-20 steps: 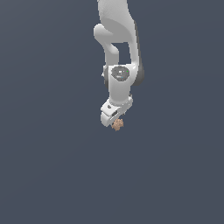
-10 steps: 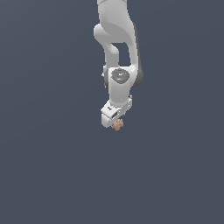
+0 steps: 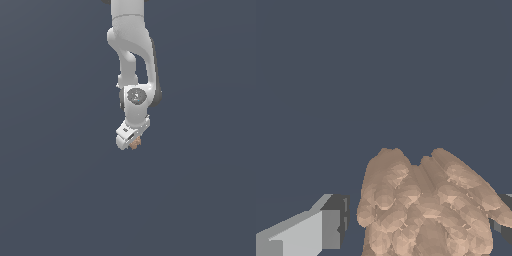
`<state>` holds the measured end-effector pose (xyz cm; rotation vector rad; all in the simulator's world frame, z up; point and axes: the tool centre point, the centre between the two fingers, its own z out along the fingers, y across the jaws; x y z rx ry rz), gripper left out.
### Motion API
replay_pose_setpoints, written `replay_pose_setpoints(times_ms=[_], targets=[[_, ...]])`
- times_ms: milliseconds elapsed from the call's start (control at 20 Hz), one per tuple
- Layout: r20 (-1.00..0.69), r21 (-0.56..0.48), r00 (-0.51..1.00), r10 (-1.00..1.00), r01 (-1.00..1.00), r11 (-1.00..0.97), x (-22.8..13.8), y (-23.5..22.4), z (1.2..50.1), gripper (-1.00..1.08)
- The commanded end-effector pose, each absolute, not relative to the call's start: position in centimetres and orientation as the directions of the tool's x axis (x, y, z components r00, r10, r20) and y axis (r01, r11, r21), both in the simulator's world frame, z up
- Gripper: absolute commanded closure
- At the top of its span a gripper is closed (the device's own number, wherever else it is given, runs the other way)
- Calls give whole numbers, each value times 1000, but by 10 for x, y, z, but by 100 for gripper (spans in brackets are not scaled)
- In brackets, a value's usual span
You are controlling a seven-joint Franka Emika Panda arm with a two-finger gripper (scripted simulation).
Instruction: Pick up the object and move it to a goal position.
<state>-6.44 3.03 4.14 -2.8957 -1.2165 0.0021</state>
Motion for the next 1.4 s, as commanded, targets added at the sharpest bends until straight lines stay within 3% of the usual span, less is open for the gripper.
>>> replay_pose_setpoints(times_ms=[0,50,800,1350], targets=[[0,0,700,714,714,-700,-64,30,39,-92],[0,0,700,714,714,-700,-64,30,39,108],[1,2,700,714,714,-700,-62,35,48,108],[1,2,700,715,715,-700,-53,81,113,108]])
